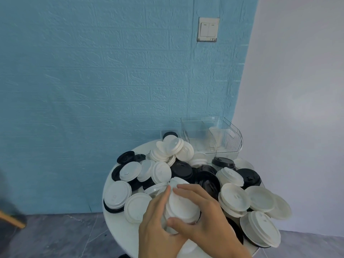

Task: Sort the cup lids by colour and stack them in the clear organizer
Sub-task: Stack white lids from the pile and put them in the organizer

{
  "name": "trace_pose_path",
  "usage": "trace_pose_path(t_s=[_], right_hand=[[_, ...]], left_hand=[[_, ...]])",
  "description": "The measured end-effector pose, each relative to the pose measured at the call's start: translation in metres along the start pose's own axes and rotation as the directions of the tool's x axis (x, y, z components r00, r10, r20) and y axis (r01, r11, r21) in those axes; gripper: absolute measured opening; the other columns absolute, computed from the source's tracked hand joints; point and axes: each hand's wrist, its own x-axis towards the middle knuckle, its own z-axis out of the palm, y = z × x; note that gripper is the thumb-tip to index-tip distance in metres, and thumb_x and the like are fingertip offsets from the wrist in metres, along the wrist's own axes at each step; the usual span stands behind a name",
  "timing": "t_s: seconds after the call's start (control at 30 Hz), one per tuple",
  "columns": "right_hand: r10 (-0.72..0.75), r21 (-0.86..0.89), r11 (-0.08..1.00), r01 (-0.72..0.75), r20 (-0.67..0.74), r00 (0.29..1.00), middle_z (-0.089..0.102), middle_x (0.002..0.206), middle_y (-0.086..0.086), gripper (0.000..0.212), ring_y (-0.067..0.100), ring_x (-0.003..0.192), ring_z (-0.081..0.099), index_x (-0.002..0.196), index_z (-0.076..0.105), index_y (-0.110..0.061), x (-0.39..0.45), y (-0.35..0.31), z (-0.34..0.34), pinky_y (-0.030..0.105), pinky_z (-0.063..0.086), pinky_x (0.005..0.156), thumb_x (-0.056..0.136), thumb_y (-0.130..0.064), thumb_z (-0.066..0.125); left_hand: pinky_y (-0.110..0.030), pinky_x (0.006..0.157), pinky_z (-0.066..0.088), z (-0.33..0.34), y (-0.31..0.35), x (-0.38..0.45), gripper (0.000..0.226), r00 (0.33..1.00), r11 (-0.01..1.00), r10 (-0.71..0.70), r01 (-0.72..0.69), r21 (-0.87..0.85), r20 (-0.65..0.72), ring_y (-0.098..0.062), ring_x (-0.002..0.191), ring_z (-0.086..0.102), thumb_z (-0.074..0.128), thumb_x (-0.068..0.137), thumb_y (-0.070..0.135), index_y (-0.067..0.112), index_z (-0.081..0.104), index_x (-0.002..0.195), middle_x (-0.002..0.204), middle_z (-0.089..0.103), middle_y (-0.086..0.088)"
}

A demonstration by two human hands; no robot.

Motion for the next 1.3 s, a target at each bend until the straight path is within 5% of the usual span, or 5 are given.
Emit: trace_pose_path(t_s=[0.33,0.47,0.67,1.03,1.3], right_hand=[[0.174,0.156,0.970,-0.185,0.081,0.981,0.063,0.123,-0.030,0.063,-0.008,0.121,0.056,0.114,0.074,-0.039,-0.003,-0.014,-0.013,0.017,0.039,0.106,0.057,-0.024,0.096],[0.325,0.261,0.904,-0.338,0.092,0.941,0.069,0.114,-0.031,0.063,-0.011,0.111,0.062,0.112,0.074,-0.037,-0.005,-0.015,-0.024,0.015,0.048,0.098,0.057,-0.013,0.094],[0.351,0.265,0.887,-0.378,0.145,0.925,0.074,0.110,-0.021,0.067,-0.003,0.107,0.067,0.116,0.070,-0.041,-0.009,-0.012,-0.025,0.028,0.053,0.101,0.055,-0.021,0.089],[0.318,0.416,0.846,-0.332,0.105,0.942,0.075,0.103,0.001,0.058,0.027,0.094,0.072,0.095,0.068,-0.031,-0.014,-0.011,-0.024,0.047,0.057,0.085,0.046,-0.042,0.097],[0.223,0.432,0.866,-0.254,0.122,0.967,0.063,0.116,-0.018,0.085,0.015,0.097,0.071,0.116,0.054,-0.042,-0.022,-0.012,-0.034,0.035,0.059,0.083,0.044,-0.033,0.098]], left_hand=[[-0.024,0.074,0.050,0.007,0.016,0.001,0.058,0.989,0.992,0.116,-0.111,0.057,-0.091,0.010,0.104,0.056,0.056,0.078,0.044,0.036,0.056,0.135,0.121,0.073,0.010],[-0.023,0.074,0.048,0.009,0.016,0.002,0.088,0.986,0.982,0.169,-0.169,0.083,0.010,0.010,0.097,0.055,0.073,0.054,0.061,0.035,0.057,0.136,0.126,0.070,0.014],[-0.021,0.075,0.046,0.011,0.016,0.004,0.079,0.998,0.998,0.067,-0.067,0.015,0.000,0.015,0.104,0.049,0.050,0.058,0.043,0.058,0.049,0.136,0.121,0.052,0.048],[-0.003,0.056,0.036,0.003,0.022,0.017,0.046,0.997,0.998,0.059,-0.059,0.002,-0.043,0.004,0.068,0.049,0.043,0.082,0.085,0.042,0.059,0.087,0.080,0.054,0.018],[-0.009,0.077,0.048,-0.015,0.040,0.012,0.086,0.900,0.978,-0.134,0.188,-0.093,0.416,0.013,0.104,0.060,0.075,0.038,0.082,0.073,0.043,0.117,0.110,0.062,0.041]])
